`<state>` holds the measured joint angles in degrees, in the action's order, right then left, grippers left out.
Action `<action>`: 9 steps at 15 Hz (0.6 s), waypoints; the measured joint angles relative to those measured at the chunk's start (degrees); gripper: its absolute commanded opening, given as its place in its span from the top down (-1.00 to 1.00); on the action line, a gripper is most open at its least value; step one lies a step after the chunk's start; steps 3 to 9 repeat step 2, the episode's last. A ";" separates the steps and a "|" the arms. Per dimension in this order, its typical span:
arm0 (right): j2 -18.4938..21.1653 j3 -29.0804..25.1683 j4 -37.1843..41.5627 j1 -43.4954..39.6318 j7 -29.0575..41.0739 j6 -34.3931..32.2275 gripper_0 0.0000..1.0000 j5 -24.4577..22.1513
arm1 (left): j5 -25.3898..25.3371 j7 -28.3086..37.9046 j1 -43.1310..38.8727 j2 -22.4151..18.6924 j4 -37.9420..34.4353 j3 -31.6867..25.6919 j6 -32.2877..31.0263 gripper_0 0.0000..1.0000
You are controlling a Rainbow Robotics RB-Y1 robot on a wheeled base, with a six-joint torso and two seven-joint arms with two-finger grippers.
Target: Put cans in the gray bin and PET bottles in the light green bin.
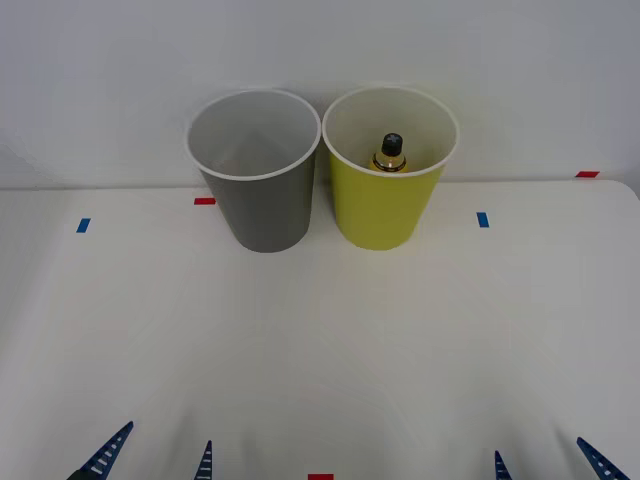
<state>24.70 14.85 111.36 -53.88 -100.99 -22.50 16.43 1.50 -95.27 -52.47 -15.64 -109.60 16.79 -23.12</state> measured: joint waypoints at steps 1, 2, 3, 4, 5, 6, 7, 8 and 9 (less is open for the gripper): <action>0.00 0.00 0.00 0.00 0.00 0.00 -1.00 0.00 | 0.00 0.00 0.00 0.00 0.00 0.00 0.00 -1.00; 0.00 0.00 0.00 0.00 0.00 0.00 -1.00 0.00 | 0.00 0.00 0.00 0.00 0.00 0.00 0.00 -1.00; 0.00 0.00 0.00 0.00 0.00 0.00 -1.00 0.00 | 0.00 0.00 0.00 0.00 0.00 0.00 0.00 -1.00; 0.00 0.00 0.00 0.00 0.00 0.00 -1.00 0.00 | 0.00 0.00 0.00 0.00 0.00 0.00 0.00 -1.00; 0.00 0.00 0.00 0.00 0.00 0.00 -1.00 0.00 | 0.00 0.00 0.00 0.00 0.00 0.00 0.00 -1.00; 0.00 0.00 0.00 0.00 0.00 0.00 -1.00 0.00 | 0.00 0.00 0.00 0.00 0.00 0.00 0.00 -1.00; 0.00 0.00 0.00 0.00 0.00 0.00 -1.00 0.00 | 0.00 0.00 0.00 0.00 0.00 0.00 0.00 -1.00; 0.00 0.00 0.00 0.00 0.00 0.00 -1.00 0.00 | 0.00 0.00 0.00 0.00 0.00 0.00 0.00 -1.00; 0.00 0.00 0.00 0.00 0.00 0.00 -1.00 0.00 | 0.00 0.00 0.00 0.00 0.00 0.00 0.00 -1.00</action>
